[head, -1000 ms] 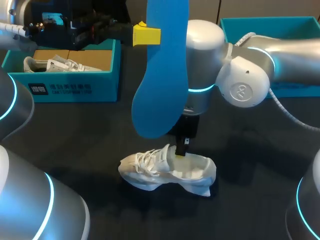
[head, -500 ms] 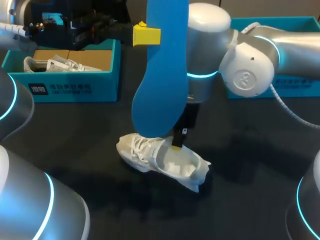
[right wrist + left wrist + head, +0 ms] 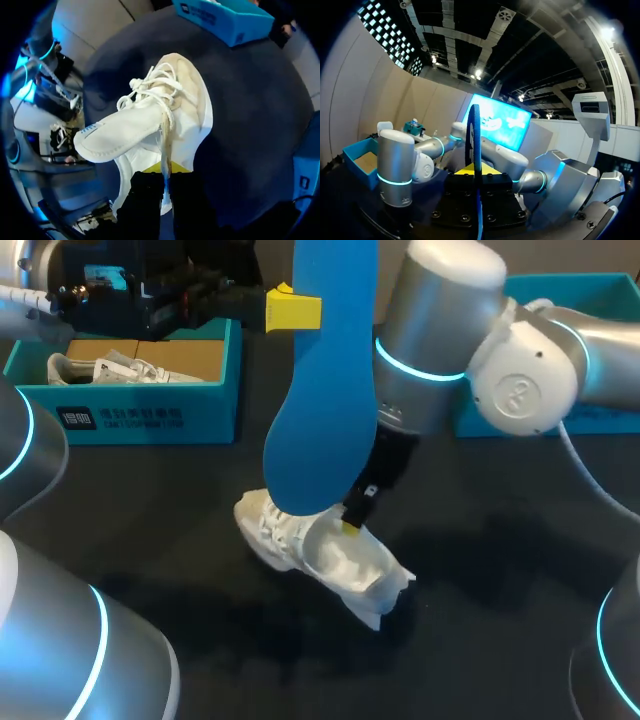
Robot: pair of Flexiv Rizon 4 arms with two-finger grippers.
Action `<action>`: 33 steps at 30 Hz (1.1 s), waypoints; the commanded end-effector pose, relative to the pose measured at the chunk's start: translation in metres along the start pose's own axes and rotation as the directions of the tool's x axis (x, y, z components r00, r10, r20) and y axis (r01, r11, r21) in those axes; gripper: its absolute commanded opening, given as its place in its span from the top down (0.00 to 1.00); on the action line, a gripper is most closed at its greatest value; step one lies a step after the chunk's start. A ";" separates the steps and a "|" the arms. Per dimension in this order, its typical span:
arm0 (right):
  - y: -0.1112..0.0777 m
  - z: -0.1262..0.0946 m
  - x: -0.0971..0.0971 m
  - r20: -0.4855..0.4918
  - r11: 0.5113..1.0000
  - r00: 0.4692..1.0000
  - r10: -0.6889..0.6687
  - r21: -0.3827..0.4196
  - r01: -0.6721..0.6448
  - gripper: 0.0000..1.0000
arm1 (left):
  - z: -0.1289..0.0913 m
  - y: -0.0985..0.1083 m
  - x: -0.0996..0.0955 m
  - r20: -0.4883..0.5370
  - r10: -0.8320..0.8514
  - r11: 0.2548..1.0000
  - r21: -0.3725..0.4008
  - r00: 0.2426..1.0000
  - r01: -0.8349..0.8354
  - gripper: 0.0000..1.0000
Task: Take the shoe out of the shoebox, open the shoe tongue, remove and reinsert the insole, then place the shoe into the shoebox
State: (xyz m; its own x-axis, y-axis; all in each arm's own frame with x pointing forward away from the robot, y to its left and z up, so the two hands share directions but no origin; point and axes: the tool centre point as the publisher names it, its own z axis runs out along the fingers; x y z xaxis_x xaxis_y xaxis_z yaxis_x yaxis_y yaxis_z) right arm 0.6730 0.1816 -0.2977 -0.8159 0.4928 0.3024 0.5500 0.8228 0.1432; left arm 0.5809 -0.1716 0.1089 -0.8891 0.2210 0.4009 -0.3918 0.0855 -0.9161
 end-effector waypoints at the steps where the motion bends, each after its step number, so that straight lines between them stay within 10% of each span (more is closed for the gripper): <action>1: -0.012 -0.007 0.012 0.034 0.987 0.992 0.123 -0.112 -0.118 1.00 | 0.001 0.000 0.000 0.002 -0.001 1.000 -0.002 1.000 0.001 1.00; 19: -0.012 -0.008 0.013 0.039 0.988 0.993 0.111 -0.115 -0.106 1.00 | 0.001 0.000 0.000 0.002 -0.001 1.000 -0.002 1.000 0.001 1.00; 33: -0.018 -0.005 0.027 -0.208 0.778 0.842 0.498 -0.320 -0.540 1.00 | 0.001 0.000 0.000 0.002 -0.001 1.000 -0.002 1.000 0.001 1.00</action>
State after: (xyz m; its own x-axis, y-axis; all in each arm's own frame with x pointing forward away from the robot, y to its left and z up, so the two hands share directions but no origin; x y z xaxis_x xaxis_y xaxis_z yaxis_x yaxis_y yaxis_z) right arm 0.6508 0.1865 -0.2768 -0.4747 0.7542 0.4536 0.8776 0.4450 0.1785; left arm 0.5809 -0.1716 0.1089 -0.8891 0.2211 0.4009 -0.3918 0.0855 -0.9161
